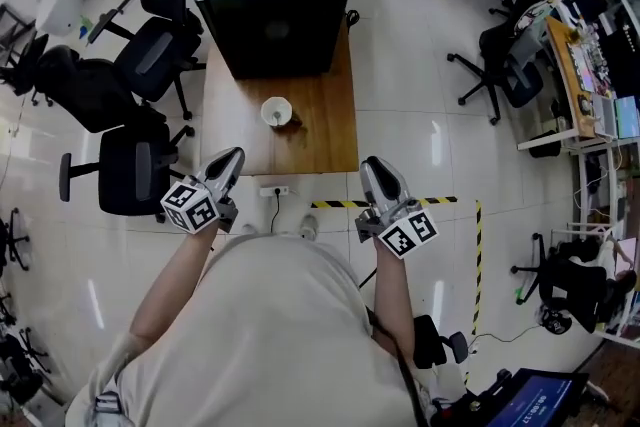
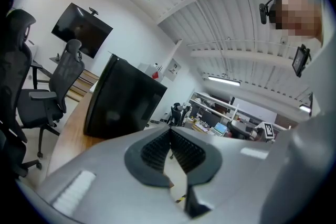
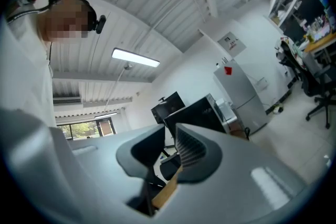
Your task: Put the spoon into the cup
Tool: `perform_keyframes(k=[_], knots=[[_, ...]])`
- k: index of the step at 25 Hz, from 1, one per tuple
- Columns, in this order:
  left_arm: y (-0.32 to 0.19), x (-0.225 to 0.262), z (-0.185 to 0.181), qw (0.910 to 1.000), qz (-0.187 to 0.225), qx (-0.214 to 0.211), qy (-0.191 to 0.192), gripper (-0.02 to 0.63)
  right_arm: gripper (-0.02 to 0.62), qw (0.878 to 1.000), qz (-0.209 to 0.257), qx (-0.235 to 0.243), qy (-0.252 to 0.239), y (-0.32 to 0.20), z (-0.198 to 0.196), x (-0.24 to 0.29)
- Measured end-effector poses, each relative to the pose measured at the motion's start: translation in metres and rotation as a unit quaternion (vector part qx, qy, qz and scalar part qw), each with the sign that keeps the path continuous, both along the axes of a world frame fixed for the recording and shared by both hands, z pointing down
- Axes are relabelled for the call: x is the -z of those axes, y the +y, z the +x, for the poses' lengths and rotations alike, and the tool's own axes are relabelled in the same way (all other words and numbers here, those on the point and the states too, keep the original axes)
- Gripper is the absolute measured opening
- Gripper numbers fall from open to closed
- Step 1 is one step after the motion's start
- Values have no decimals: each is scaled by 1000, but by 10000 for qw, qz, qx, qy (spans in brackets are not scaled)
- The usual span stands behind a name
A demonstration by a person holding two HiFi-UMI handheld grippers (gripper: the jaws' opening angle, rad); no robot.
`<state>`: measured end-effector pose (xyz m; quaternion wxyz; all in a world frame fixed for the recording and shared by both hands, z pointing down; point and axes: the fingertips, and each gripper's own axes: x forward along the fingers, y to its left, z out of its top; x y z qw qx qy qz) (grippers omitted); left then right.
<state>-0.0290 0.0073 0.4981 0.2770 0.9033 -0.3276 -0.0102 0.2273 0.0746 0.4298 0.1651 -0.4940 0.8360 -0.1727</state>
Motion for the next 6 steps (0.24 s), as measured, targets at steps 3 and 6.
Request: perform_keyframes(k=[3, 6], knots=[[0, 6, -12, 9999, 22, 170, 21, 0, 55, 9998, -48, 203, -13, -12, -10, -5], [2, 17, -34, 9984, 66, 556, -5, 0, 54, 9985, -13, 523, -136, -31, -23, -4]])
